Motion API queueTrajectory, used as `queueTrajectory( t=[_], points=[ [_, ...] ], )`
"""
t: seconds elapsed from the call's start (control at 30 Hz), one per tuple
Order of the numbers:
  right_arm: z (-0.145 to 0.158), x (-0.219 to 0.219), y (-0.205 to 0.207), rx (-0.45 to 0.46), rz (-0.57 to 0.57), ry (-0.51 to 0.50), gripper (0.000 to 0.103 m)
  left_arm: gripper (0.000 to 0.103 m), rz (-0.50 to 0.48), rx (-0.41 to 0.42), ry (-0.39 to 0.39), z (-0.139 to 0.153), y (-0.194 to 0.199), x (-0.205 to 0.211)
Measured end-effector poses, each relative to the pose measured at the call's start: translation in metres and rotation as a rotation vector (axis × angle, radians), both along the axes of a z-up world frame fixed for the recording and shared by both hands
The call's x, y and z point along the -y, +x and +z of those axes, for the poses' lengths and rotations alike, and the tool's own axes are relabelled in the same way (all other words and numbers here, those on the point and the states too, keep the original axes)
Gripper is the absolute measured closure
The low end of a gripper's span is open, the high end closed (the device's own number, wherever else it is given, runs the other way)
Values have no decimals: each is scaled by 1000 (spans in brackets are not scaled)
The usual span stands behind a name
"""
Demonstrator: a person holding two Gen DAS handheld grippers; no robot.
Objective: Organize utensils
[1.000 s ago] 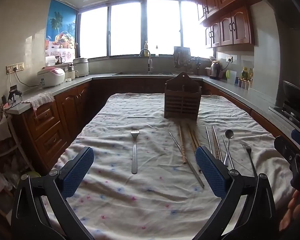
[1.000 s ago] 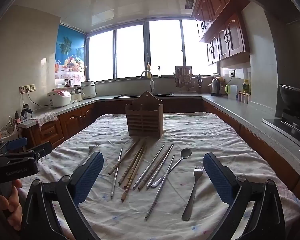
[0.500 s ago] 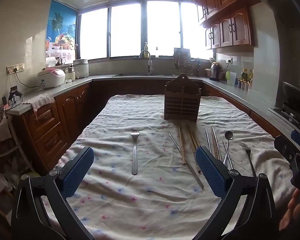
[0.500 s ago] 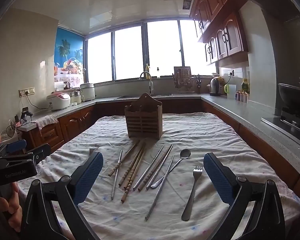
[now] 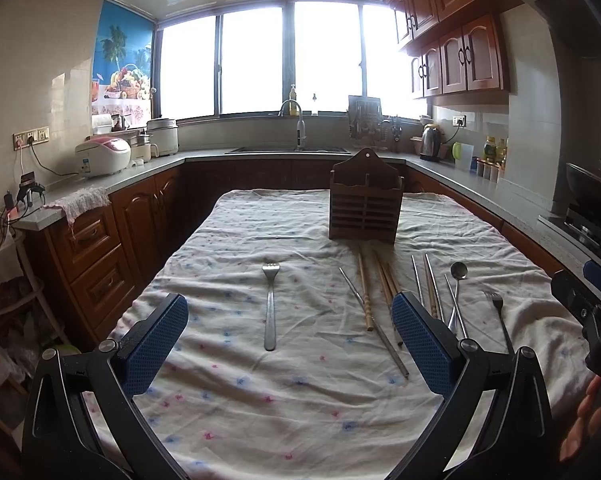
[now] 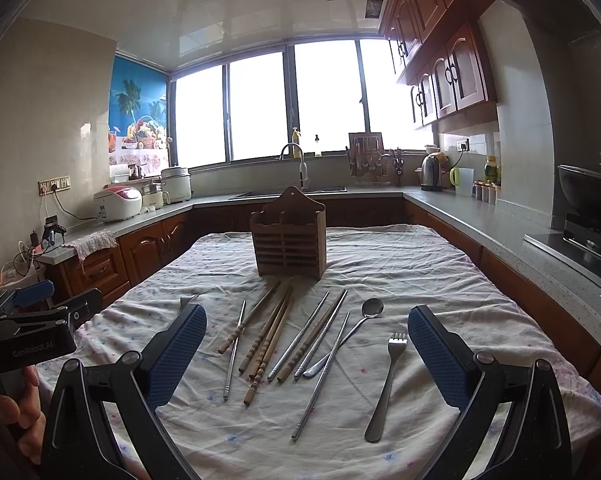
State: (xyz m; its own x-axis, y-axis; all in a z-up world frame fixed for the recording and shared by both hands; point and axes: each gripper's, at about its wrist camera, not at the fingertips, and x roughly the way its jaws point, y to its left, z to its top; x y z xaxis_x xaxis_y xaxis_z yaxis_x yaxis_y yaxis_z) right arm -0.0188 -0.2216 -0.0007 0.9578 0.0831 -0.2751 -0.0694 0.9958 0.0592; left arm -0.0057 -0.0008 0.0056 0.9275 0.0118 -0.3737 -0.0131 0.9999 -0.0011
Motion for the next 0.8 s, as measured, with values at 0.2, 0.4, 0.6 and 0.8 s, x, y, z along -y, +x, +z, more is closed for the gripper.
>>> queueTrajectory(
  t=[0.2,0.4,0.6,0.8],
  points=[
    [0,-1,0,2,1,2,1,0,-2,1,-1,0,-1,-1],
    [-1,-1,0,1,2,3,1,0,-2,-1,-1,-1,0,-1],
    [-1,-1,0,1,1,3,1,0,-5,-3,-1,-2,2,-1],
    [0,-1,0,0,5,5,1,0,-3,-3,0,-2,2,-1]
  ],
)
